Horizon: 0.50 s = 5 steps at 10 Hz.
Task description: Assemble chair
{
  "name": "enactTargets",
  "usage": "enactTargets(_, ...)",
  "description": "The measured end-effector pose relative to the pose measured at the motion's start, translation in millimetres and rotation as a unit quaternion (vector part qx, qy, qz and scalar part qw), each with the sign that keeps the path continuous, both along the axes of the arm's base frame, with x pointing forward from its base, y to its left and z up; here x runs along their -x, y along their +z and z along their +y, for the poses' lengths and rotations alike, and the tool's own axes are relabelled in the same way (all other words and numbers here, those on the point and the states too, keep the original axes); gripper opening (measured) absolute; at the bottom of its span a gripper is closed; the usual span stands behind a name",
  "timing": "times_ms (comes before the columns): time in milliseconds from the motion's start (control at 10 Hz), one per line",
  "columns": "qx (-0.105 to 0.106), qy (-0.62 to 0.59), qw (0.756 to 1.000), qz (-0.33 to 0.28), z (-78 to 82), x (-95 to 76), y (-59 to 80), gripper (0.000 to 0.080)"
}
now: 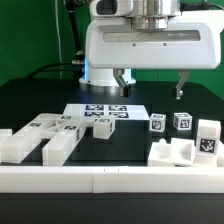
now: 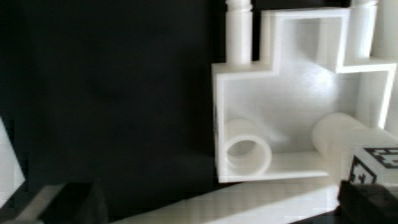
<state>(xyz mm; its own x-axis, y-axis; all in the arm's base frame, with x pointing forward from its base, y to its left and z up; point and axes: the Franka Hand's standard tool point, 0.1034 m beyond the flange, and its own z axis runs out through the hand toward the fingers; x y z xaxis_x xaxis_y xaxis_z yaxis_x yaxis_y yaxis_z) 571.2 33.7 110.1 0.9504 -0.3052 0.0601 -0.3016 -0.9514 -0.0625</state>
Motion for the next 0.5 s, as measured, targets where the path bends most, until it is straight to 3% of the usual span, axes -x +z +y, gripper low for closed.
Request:
enactTargets(200,-0.004,-0.014,1.000,0.001,-10.0,5.2,-0.2,0.0649)
enactTargets(400,-0.004,-0.042,0.999,0.029,-37.8,38.2,-13.4,0.0649)
enactTargets(500,-0.004,-0.044,0.998,0.037,-45.4,46.8,-19.5,0.0649)
